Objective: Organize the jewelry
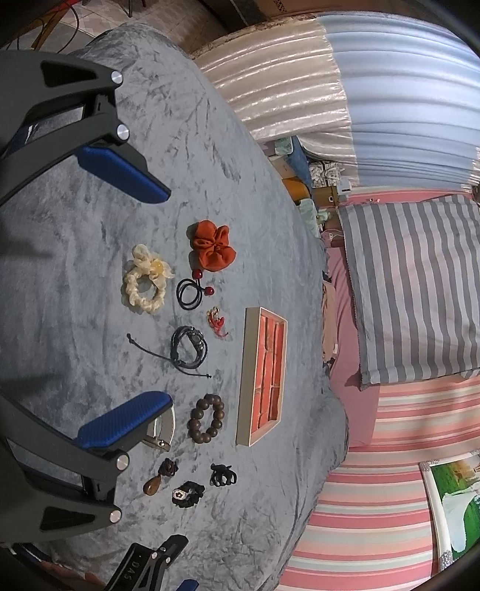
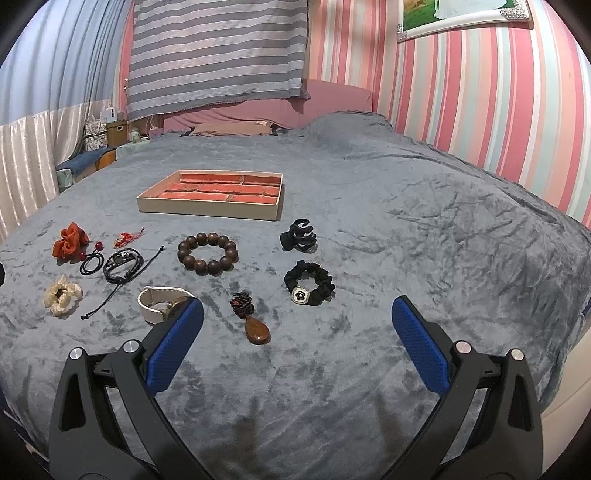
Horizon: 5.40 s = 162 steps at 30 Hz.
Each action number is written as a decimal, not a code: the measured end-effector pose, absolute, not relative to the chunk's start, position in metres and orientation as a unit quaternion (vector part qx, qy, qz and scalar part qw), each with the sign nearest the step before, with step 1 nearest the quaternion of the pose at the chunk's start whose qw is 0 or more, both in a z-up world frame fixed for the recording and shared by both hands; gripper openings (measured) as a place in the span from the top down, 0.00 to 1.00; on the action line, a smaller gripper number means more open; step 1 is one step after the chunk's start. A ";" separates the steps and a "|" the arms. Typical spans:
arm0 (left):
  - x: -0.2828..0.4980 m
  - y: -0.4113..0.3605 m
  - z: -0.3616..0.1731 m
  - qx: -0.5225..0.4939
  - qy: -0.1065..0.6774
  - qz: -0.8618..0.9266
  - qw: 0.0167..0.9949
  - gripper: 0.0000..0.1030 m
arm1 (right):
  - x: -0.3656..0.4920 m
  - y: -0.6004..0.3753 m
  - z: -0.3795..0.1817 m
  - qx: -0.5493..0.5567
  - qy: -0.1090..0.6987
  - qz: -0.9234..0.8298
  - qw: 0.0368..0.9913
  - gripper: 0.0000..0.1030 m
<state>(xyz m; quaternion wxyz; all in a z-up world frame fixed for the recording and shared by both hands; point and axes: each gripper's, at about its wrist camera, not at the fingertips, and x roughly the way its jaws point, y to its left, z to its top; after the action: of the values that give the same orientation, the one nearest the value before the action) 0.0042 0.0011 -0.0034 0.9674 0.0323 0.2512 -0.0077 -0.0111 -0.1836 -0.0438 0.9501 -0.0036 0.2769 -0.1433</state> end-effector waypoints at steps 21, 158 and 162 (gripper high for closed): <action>0.055 0.028 -0.045 0.017 0.315 -0.016 0.949 0.04 | 0.035 -0.187 -0.083 -0.008 0.321 -0.100 0.942 0.04; 0.470 -0.089 -0.002 0.054 0.363 -0.108 0.924 0.17 | 0.443 -0.289 -0.034 0.064 0.365 -0.068 0.926 0.06; 0.406 -0.077 0.030 0.051 0.325 -0.119 0.937 0.09 | 0.386 -0.294 -0.009 0.065 0.336 -0.064 0.937 0.04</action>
<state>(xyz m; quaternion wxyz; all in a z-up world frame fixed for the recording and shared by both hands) 0.4058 -0.0773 0.0296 0.9369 0.0505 0.3248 -0.1188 0.3858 -0.2941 -0.0091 0.9374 0.0651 0.3360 -0.0640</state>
